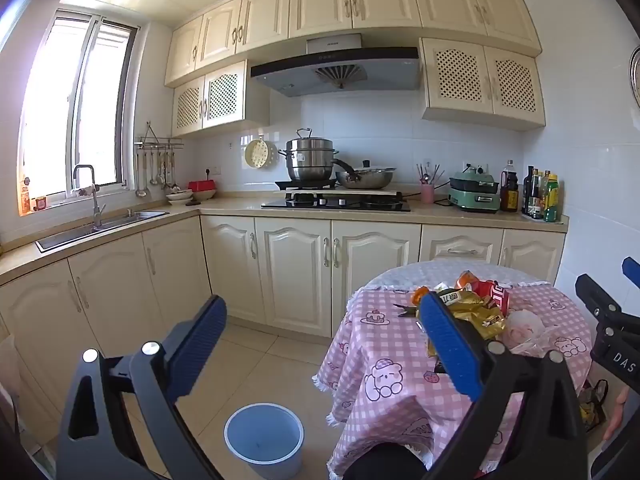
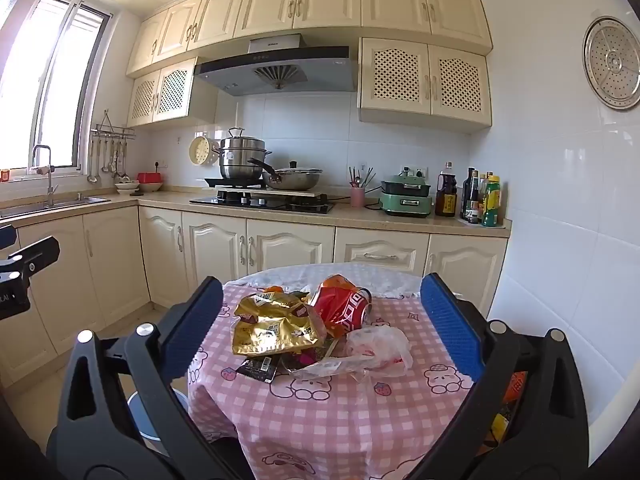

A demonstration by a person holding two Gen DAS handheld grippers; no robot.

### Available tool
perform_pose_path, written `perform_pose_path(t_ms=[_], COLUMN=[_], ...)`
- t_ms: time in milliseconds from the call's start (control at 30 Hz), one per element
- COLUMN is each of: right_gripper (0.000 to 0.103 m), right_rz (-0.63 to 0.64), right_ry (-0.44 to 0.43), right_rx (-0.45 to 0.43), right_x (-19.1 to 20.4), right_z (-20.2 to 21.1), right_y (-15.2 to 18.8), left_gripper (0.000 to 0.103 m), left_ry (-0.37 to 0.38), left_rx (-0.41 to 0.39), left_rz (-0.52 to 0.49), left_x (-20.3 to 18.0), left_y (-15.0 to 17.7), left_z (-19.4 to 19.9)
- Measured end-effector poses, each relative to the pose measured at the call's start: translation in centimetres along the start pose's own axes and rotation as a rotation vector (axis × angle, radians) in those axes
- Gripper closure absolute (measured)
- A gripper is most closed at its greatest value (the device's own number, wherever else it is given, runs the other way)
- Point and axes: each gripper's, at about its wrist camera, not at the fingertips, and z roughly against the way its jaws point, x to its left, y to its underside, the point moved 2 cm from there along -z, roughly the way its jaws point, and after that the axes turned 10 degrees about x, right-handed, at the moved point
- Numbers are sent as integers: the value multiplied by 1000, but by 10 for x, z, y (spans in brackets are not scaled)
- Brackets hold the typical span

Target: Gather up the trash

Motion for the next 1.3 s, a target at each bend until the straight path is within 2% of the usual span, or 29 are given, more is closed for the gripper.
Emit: perform_pose_path(t_ms=[1300], right_gripper=[6], right_rz=[1], right_ry=[-6], right_rx=[18], right_x=[1], right_z=[-10], right_y=[7], left_gripper=[8], left_ry=[-1], left_rx=[21], left_rz=[-12], left_x=[-10], left_y=[14], left_z=[-8])
